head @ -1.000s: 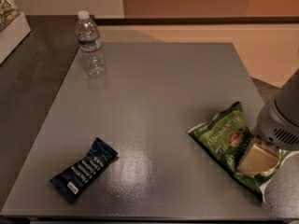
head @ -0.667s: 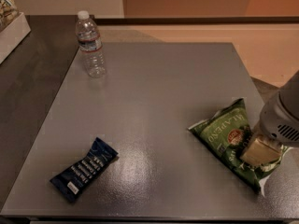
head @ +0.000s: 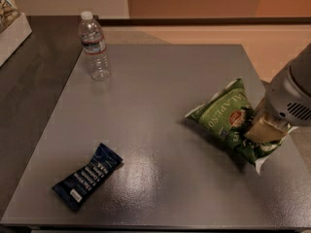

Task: Move green jalapeno chip bag near water bottle

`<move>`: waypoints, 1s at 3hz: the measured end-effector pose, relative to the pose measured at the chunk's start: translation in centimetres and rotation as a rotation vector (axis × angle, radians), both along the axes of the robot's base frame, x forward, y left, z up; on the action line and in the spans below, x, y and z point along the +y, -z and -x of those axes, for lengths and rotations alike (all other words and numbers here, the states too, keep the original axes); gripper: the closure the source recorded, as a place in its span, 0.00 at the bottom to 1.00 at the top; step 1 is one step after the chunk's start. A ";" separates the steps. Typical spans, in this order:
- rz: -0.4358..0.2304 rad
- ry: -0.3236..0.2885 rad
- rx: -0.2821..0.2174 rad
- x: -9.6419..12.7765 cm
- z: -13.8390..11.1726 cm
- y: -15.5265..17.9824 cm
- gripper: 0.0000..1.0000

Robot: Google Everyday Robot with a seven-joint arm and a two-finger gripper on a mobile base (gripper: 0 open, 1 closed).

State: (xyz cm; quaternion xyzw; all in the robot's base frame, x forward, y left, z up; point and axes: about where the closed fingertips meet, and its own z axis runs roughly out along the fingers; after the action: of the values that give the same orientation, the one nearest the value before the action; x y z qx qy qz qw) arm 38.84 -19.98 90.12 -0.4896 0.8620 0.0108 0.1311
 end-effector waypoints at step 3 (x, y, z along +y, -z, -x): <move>-0.064 -0.117 -0.077 6.8 -9.2 -3.7 1.00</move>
Offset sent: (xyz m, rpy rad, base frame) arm 0.1027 0.0691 0.0420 0.0751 -0.0823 0.1130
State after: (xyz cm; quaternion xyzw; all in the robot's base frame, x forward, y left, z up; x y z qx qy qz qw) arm 48.03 -13.17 93.78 -0.5349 0.8253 0.0270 0.1791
